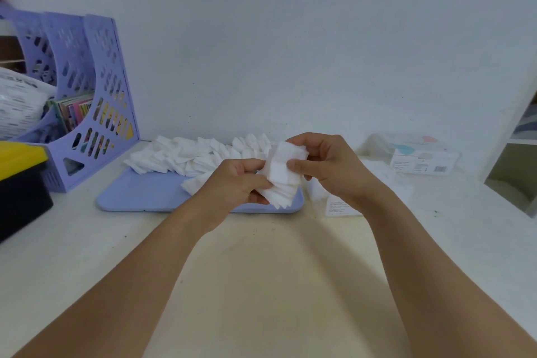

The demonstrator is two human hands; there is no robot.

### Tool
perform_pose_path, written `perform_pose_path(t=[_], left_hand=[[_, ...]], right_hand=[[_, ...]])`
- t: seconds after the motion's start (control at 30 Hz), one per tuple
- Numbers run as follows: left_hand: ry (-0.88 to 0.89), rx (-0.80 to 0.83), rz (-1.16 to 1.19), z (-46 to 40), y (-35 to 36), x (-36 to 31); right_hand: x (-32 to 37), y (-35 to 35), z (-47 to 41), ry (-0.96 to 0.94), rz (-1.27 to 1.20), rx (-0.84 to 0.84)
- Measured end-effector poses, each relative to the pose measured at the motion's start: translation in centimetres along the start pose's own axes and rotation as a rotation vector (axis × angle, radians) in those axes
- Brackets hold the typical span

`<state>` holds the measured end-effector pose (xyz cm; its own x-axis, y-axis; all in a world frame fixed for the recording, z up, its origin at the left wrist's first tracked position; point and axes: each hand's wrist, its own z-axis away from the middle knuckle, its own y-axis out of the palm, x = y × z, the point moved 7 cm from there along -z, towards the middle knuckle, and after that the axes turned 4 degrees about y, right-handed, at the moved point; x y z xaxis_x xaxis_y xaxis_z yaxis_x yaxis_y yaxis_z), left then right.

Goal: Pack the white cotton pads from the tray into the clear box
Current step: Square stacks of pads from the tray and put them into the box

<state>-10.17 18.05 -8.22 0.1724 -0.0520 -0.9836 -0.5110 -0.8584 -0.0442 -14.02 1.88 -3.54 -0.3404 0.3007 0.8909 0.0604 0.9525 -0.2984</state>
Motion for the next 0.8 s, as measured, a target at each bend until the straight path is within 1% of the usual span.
perform_pose_path(t=[0.1,0.23,0.37,0.47,0.57,0.7,0.8], left_hand=[[-0.015,0.016,0.05,0.0,0.2,0.0],[0.001,0.042,0.038,-0.1,0.0,-0.2],[0.044,0.093,0.038,0.0,0.5,-0.4],[0.118,-0.001,-0.084,-0.1,0.4,-0.4],[0.126,-0.067,-0.099,-0.2,0.1,-0.3],[0.101,-0.086,-0.07,-0.3,-0.1,0.0],[0.098,-0.074,-0.045,-0.2,0.0,-0.1]], right_hand=[[-0.1,-0.1,0.0,0.003,-0.035,-0.002],[-0.1,0.0,0.1,0.023,-0.071,0.028],[0.0,0.1,0.0,0.002,0.004,-0.004],[0.7,0.3,0.1,-0.039,0.013,-0.045],[1.1,0.5,0.3,-0.072,0.045,-0.086],[1.2,0.5,0.1,-0.126,0.167,-0.199],[1.3,0.5,0.2,-0.149,0.203,-0.269]])
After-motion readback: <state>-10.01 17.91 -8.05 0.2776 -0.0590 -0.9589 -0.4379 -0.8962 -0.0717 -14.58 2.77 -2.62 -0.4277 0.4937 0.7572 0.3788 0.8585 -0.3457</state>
